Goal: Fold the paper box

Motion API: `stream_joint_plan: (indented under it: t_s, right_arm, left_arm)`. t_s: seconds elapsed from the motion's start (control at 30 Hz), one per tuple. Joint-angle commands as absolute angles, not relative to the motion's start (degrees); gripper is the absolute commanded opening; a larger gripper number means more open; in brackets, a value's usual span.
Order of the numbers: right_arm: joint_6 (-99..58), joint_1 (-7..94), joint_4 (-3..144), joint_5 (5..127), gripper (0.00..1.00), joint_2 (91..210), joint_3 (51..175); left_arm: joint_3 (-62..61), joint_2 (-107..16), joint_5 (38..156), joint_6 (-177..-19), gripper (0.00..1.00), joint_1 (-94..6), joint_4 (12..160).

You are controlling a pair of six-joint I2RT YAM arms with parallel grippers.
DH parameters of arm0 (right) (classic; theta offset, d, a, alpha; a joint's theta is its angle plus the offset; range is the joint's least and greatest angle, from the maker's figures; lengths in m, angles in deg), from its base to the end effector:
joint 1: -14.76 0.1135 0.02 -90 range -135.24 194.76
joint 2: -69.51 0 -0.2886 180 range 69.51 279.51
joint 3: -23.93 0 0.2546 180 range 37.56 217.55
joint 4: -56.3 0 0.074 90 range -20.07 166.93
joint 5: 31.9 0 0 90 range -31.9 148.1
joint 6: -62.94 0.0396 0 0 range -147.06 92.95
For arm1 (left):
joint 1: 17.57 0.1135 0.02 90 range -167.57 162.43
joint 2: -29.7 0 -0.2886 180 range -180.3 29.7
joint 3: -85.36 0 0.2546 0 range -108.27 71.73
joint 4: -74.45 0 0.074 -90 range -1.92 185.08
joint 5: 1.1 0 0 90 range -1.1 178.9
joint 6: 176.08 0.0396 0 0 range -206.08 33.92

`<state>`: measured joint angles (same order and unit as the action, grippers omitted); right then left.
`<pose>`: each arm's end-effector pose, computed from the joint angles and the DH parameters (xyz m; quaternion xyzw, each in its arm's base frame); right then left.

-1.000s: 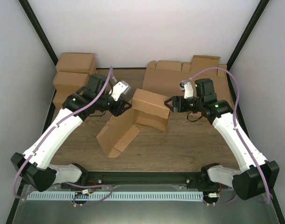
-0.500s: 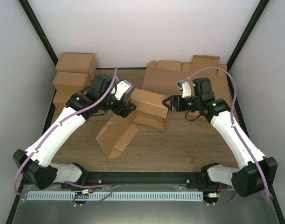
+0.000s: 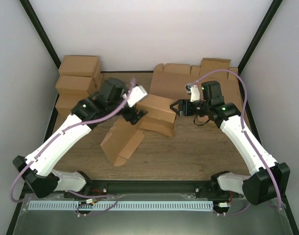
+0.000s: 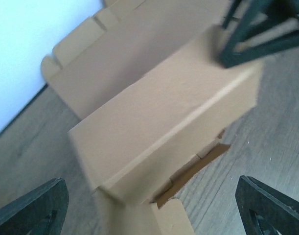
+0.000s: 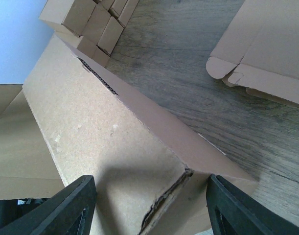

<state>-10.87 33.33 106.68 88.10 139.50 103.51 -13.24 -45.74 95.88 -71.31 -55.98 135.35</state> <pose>0.2347 0.0997 0.3563 -0.1260 0.8758 0.3447 0.3135 0.2095 -0.1722 0.4236 0.4251 0.7894 -0.1435 0.4191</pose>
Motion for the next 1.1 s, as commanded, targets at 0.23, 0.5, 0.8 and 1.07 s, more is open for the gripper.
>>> stream_joint_plan:
  t_s: [0.23, 0.5, 0.8, 1.07]
  right_arm:
    - [-10.74, 33.93, 108.87, 87.52, 0.64, 141.12, 105.5]
    - [-11.0, 33.95, 108.91, 87.77, 0.64, 141.34, 105.37]
    - [-11.14, 33.94, 108.78, 87.99, 0.64, 141.22, 105.32]
    - [-11.17, 33.95, 108.52, 88.52, 0.64, 141.48, 105.5]
  left_arm:
    - [-9.41, -48.93, 71.14, -40.88, 0.95, -74.0, 126.23]
    - [-4.28, -51.99, 63.69, -37.16, 0.89, -75.19, 120.54]
    - [-2.34, -53.36, 61.28, -34.73, 0.75, -75.06, 111.65]
    - [-2.15, -56.87, 61.59, -32.05, 0.65, -74.89, 109.59]
